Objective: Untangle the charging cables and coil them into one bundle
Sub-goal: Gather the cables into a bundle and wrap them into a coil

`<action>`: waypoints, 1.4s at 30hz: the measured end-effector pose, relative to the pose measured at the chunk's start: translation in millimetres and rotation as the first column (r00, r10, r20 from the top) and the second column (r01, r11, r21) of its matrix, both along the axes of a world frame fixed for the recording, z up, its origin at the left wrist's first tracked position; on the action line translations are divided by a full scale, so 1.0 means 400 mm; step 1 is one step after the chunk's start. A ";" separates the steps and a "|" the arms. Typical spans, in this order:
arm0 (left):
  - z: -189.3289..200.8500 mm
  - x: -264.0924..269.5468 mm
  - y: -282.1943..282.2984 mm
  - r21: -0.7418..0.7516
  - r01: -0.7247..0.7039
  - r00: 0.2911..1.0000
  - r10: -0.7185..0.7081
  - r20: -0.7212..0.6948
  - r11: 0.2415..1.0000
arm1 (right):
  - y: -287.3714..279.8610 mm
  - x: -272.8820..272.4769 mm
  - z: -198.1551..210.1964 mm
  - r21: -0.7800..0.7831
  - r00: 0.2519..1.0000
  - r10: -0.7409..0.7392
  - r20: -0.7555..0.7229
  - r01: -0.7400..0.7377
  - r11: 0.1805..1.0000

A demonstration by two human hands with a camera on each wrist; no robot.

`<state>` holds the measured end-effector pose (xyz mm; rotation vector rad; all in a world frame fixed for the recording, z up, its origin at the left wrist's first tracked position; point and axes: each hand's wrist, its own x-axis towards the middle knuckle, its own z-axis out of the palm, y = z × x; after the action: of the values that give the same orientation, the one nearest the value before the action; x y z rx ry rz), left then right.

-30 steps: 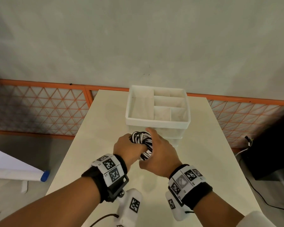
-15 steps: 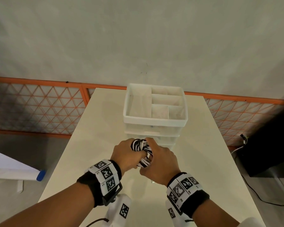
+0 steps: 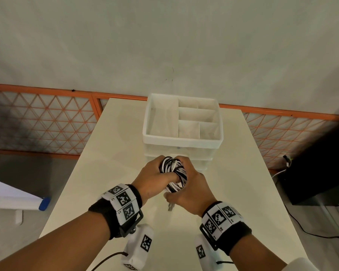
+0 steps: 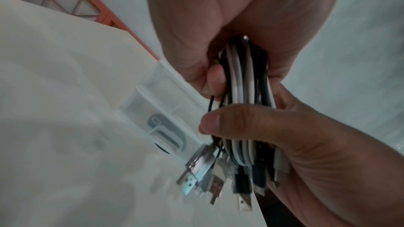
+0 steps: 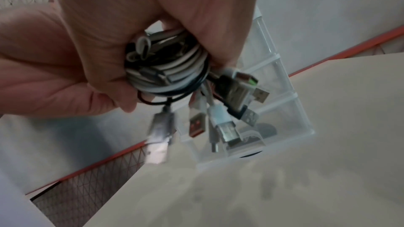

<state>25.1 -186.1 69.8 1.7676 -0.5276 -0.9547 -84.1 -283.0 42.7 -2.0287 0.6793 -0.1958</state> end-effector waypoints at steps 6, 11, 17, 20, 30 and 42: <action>-0.037 0.016 -0.013 0.022 -0.014 0.998 0.013 0.056 1.000 | -0.009 0.013 -0.003 0.028 0.999 -0.003 -0.052 0.004 1.000; -0.044 0.023 -0.018 0.054 0.110 0.992 -0.107 -0.059 0.992 | -0.027 0.006 -0.016 -0.176 0.970 -0.089 -0.228 0.049 0.983; -0.093 0.064 -0.065 0.105 -0.168 0.864 0.197 -0.463 0.980 | -0.112 -0.046 0.003 -0.259 0.930 -0.262 -0.259 0.194 0.946; -0.116 0.057 -0.125 0.118 -0.285 0.714 0.293 -0.637 0.951 | -0.126 -0.051 0.013 -0.260 0.932 -0.259 -0.252 0.193 0.946; -0.158 0.001 -0.101 0.080 -0.342 0.520 0.260 -0.814 0.936 | -0.105 -0.073 0.012 -0.221 0.953 -0.210 -0.219 0.162 0.962; -0.052 0.063 0.014 0.299 0.049 0.669 -0.253 0.699 0.953 | -0.106 -0.048 0.068 -0.245 0.966 -0.108 -0.236 0.048 0.968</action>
<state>50.4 -180.6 49.2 2.3693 -1.1199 -0.3735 -103.5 -325.5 69.9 -2.2815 0.9316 -0.0713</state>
